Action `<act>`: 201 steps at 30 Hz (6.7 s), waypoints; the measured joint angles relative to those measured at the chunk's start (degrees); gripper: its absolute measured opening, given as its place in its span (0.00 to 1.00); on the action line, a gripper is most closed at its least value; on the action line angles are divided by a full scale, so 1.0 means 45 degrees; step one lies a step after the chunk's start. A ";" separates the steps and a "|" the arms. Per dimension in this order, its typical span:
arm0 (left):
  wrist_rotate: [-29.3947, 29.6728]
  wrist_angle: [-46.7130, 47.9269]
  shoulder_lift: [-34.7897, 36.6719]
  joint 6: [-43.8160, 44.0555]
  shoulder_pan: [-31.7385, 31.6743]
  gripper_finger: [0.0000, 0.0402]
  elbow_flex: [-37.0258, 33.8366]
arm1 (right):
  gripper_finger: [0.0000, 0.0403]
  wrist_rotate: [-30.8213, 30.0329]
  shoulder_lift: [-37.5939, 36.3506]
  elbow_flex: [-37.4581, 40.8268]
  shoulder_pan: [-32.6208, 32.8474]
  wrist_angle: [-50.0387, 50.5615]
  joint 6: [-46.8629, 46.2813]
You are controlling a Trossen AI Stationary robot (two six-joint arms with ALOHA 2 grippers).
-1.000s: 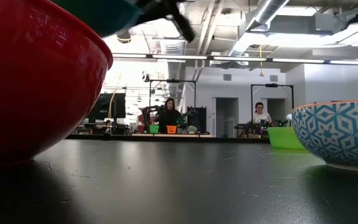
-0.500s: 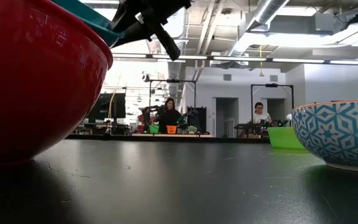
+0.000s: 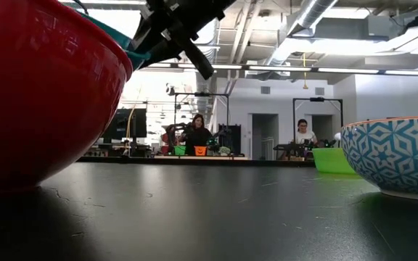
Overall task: Nest bowls inside each other
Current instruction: Stack the blue bowl on top of the green bowl, then stack the orange patterned bowl on top of the blue bowl
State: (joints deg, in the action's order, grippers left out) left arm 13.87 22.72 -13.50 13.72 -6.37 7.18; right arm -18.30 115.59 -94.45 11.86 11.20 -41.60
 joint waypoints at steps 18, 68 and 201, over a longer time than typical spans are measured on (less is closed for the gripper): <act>0.0000 0.0004 0.0000 0.0000 0.0005 0.22 0.0000 | 0.04 0.1772 -0.0005 -0.0756 0.1078 -0.1919 0.0813; -0.0005 0.0005 -0.0108 0.0000 0.0001 0.22 0.0001 | 0.17 0.1369 0.5013 -0.8699 0.0957 0.4939 0.1287; 0.0000 0.0004 -0.0185 0.0000 0.0004 0.22 0.0000 | 0.04 0.3030 -0.4392 0.6625 0.4247 1.0577 -0.8719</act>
State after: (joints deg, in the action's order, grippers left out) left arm 13.87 22.74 -14.33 13.72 -6.35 7.18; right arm -4.67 95.83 -64.64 30.97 58.79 -80.83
